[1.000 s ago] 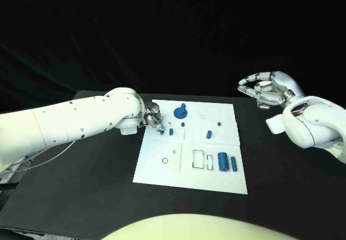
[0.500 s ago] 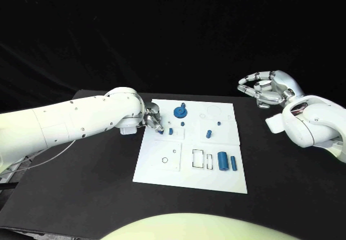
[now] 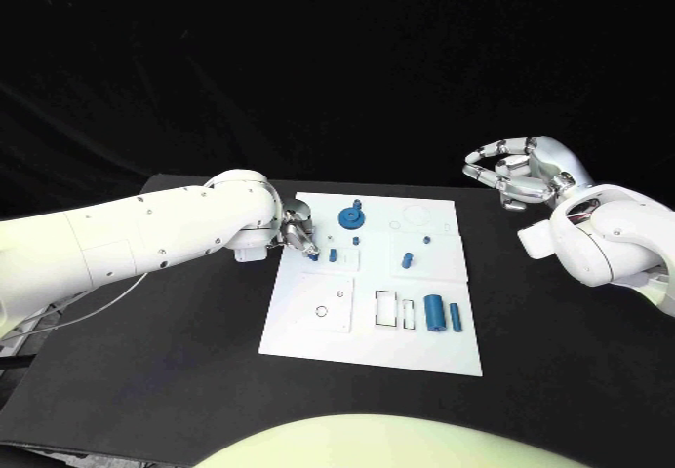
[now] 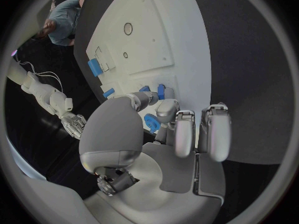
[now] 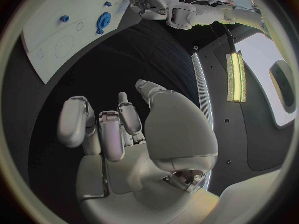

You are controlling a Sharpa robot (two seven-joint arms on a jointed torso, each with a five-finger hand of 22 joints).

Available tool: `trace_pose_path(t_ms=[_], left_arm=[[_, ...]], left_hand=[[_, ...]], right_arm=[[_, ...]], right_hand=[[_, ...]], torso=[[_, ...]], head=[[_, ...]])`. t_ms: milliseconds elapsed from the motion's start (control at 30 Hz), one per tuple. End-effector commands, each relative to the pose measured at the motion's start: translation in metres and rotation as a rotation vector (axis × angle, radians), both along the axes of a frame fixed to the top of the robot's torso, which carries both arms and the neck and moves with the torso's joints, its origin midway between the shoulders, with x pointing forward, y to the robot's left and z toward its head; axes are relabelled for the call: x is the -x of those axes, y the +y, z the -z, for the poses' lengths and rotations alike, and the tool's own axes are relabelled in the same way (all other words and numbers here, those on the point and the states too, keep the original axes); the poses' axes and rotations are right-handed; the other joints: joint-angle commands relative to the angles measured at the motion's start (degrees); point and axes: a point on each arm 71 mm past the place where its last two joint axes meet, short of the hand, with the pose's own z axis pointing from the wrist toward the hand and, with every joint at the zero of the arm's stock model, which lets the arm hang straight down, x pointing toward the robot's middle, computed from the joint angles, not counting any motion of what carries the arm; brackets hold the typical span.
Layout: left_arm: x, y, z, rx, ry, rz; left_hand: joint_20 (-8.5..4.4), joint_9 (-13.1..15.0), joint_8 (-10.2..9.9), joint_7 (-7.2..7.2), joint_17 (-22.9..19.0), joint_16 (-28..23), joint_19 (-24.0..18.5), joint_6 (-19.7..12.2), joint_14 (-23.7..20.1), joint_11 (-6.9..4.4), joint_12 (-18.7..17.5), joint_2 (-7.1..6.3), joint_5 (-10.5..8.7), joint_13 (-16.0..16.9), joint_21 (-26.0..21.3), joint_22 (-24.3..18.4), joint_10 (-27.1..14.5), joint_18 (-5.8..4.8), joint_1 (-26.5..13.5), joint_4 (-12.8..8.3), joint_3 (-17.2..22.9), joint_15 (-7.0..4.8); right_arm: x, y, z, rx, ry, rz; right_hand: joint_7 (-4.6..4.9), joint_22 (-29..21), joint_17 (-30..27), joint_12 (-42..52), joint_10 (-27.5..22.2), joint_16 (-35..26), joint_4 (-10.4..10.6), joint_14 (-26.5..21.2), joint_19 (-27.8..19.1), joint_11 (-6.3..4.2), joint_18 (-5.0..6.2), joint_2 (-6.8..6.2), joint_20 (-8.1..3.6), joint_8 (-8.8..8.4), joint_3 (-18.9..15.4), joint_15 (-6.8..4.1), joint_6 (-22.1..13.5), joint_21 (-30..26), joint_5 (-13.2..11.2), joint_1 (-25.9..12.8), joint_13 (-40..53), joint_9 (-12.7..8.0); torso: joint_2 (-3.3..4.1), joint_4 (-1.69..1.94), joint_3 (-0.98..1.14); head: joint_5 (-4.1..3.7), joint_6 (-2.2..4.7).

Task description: Assemble the parts on the task board

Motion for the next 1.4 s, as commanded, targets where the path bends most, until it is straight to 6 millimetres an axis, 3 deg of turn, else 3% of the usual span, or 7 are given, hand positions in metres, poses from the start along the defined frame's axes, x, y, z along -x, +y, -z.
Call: trace_pose_path(t_ms=[33, 700, 1400], left_arm=[[0.002, -0.003, 0.001, 0.001, -0.009, 0.008], [0.006, 0.000, -0.009, 0.096, -0.124, -0.044], [0.003, 0.000, 0.001, 0.035, -0.091, -0.014]], left_hand=[[-0.56, 0.1, 0.3, -0.20, 15.1, 0.2, 2.1, 0.4, 6.0, -0.02, 0.2, 0.35, 0.42, 0.1, 0.3, 7.3, 0.6, -0.38, 0.4, -11.0, 10.7, -0.54], [-0.70, 0.1, 0.4, -0.44, 15.1, 0.2, 2.1, 0.9, 6.0, -0.23, 0.4, 0.02, 1.62, 0.4, 0.3, 7.4, 1.1, -0.38, 0.3, -11.1, 10.7, -0.72], [-0.73, 0.1, 0.4, -0.46, 15.1, 0.2, 2.1, 1.0, 6.0, -0.26, 0.3, -0.03, 1.74, 0.4, 0.4, 7.5, 1.1, -0.40, 0.3, -11.2, 10.7, -0.75]], right_arm=[[0.001, 0.002, 0.000, 0.003, -0.006, -0.017], [0.001, 0.001, 0.001, 0.003, -0.006, -0.015], [0.001, 0.001, 0.002, 0.003, -0.005, -0.017]], right_hand=[[-0.02, 0.1, 4.3, 0.4, 0.2, 0.1, 0.2, 3.1, 0.4, -0.06, 0.65, 0.57, -0.14, 0.20, 0.0, -0.42, -0.2, 0.1, 0.2, -0.2, 0.0, 0.1], [-0.04, 0.1, 4.3, 0.4, 0.1, 0.0, 0.3, 3.0, 0.4, -0.07, 0.65, 0.59, -0.16, 0.26, -0.1, -0.44, -0.2, 0.1, 0.2, -0.2, 0.0, 0.1], [-0.04, 0.1, 4.3, 0.4, 0.2, 0.1, 0.3, 3.1, 0.5, -0.08, 0.64, 0.61, -0.17, 0.30, -0.1, -0.45, -0.2, 0.1, 0.2, -0.2, 0.0, 0.1]], torso=[[0.02, -0.04, 0.02], [0.01, -0.02, 0.02], [-0.01, 0.01, 0.03]], head=[[0.07, 0.01], [0.00, -0.12], [0.09, -0.33]])
